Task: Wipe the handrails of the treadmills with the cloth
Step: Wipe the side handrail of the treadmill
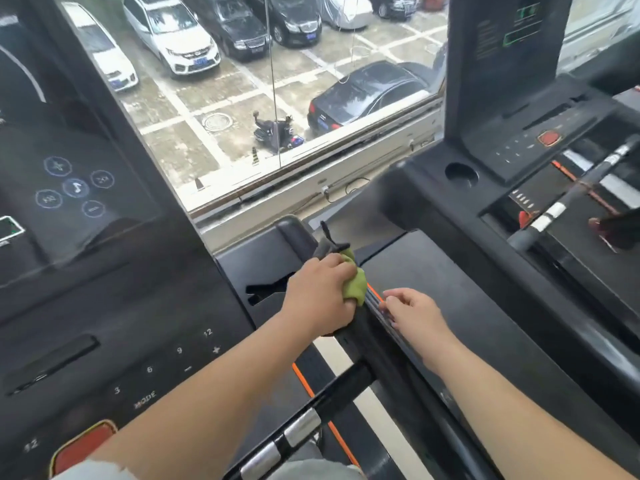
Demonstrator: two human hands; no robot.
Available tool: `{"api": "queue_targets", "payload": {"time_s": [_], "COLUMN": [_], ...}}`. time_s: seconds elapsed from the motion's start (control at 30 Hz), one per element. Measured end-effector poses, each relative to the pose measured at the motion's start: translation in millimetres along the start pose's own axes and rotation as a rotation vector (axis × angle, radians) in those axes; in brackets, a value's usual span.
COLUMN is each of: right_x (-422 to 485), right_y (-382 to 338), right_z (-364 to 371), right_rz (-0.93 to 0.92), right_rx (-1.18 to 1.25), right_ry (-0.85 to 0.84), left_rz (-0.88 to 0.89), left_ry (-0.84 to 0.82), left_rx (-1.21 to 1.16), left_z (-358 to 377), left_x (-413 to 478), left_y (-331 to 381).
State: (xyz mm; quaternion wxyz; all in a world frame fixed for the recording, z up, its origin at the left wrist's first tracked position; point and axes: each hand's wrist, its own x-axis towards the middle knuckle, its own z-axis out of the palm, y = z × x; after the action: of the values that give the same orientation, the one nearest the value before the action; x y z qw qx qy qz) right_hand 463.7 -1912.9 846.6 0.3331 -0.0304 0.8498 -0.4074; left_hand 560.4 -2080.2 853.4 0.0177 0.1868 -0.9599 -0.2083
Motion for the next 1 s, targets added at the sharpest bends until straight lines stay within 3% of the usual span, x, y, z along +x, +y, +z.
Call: {"api": "queue_targets", "payload": {"time_s": [0.23, 0.4, 0.7, 0.83, 1.0], "right_x": [-39, -88, -196, -234, -274], "right_y": [54, 108, 288, 358, 405], "right_z": [-47, -94, -203, -232, -239], "right_rz": [0.050, 0.047, 0.073, 0.036, 0.117], "right_rx": [-0.015, -0.076, -0.148, -0.109, 0.085], "right_ry": [0.081, 0.039, 0.046, 0.129, 0.204], "left_rz": [0.194, 0.290, 0.272, 0.308, 0.340], "left_ry": [-0.183, -0.260, -0.382, -0.348, -0.222], "left_rx": [0.072, 0.097, 0.125, 0.047, -0.022], "left_z": [24, 62, 143, 180, 215], "left_x": [-26, -61, -162, -222, -290], "left_y": [71, 142, 294, 359, 400]}}
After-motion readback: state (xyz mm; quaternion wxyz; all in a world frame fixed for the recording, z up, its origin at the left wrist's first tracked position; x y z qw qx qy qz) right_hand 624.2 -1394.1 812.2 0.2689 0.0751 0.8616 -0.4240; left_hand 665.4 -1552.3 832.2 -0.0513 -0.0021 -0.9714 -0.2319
